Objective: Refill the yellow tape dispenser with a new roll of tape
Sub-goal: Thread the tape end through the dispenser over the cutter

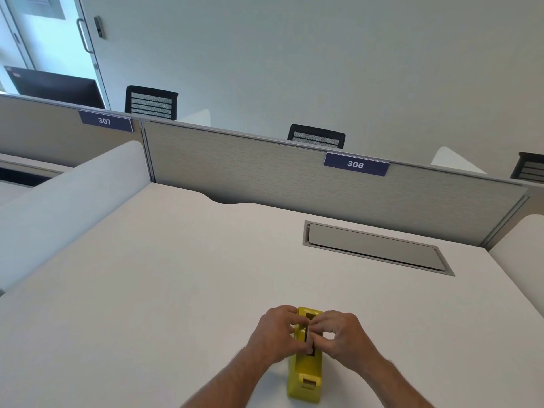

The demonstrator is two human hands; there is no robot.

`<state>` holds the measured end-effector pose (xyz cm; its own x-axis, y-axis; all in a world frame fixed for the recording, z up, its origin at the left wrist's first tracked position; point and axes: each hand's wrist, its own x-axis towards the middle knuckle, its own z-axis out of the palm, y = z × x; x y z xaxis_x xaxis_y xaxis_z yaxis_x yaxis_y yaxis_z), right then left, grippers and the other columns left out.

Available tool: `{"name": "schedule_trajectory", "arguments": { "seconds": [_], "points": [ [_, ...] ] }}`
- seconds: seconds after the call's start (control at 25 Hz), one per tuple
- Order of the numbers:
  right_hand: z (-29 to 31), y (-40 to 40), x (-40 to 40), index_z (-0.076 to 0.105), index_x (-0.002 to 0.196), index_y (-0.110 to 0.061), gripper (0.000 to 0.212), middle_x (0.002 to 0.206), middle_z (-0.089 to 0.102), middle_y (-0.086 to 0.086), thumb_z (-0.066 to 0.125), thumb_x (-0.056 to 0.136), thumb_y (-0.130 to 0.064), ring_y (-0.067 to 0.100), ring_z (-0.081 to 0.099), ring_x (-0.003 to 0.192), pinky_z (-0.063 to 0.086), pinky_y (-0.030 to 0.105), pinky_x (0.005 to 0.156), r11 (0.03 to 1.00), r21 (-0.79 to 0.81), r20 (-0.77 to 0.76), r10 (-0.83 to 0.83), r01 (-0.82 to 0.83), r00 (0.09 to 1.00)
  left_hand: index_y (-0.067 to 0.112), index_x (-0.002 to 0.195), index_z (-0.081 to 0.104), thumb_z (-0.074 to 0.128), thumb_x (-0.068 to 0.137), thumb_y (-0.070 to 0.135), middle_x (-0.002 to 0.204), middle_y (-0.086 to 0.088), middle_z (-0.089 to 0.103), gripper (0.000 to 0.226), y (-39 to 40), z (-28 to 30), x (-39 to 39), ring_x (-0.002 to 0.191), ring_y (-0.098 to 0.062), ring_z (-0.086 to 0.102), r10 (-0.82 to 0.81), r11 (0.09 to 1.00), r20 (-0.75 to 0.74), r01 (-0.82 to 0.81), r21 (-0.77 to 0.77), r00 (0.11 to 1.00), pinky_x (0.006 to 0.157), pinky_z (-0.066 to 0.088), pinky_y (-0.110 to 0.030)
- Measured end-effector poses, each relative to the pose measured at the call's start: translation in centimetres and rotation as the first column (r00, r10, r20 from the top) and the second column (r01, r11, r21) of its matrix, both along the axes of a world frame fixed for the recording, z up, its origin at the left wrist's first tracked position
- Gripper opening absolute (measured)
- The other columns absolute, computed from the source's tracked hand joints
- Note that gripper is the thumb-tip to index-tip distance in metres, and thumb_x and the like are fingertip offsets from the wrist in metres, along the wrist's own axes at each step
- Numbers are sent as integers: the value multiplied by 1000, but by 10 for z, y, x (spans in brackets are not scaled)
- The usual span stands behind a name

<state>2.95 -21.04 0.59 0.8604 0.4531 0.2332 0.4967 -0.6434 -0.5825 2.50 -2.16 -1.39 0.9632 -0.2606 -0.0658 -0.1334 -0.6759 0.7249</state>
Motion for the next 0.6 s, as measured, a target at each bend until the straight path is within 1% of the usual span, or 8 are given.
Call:
{"name": "schedule_trajectory", "arguments": {
  "seconds": [0.12,0.2,0.28,0.32,0.44,0.52,0.6],
  "points": [
    [0,-3,2,79,81,-23,10,84,75,-19,76,76,-15,-4,65,83,52,11,74,999,-25,31,36,-35,999,45,116,68,85,61,51,121,16,61,57,1,0,1,88,-3,60,1,1000,-7,-1,-1,1000,67,41,-6],
    [1,-4,3,79,81,-21,7,85,77,-14,77,76,-18,-3,66,82,52,11,74,998,-27,35,56,-55,998,45,117,67,86,62,51,125,15,60,58,1,-1,0,93,-6,62,5,1000,-15,-5,-1,1000,73,47,-12],
    [3,-5,2,79,82,-23,8,87,77,-15,78,75,-26,-4,66,84,51,9,75,998,-26,29,60,-59,998,44,119,67,87,63,51,128,14,60,60,0,0,1,95,-7,63,15,1000,-20,-15,1,1000,77,50,-16],
    [3,-5,2,80,82,-24,8,87,77,-15,79,75,-27,-5,66,86,50,7,76,998,-21,26,54,-54,998,43,119,67,87,62,51,129,14,59,60,0,0,1,95,-7,62,19,1000,-21,-19,-1,1000,76,49,-15],
    [2,-6,1,80,82,-24,8,87,77,-15,80,74,-20,-4,66,86,51,9,76,999,1,20,43,-43,999,41,119,68,88,62,50,129,14,59,61,1,0,1,94,-5,61,20,1000,-22,-20,-3,1000,74,46,-13],
    [2,-6,1,80,83,-23,10,87,76,-15,80,75,-17,-2,67,86,53,11,75,999,2,17,45,-45,999,41,119,68,88,62,49,130,14,59,61,1,0,0,94,-6,62,22,1000,-27,-23,-7,999,77,49,-16],
    [1,-7,2,81,84,-22,12,89,78,-12,79,76,-14,-3,66,88,52,9,76,999,-7,17,37,-37,999,41,119,68,88,62,48,131,13,58,61,1,1,0,95,-7,62,22,1000,-34,-22,-3,999,80,51,-19]
  ]
}}
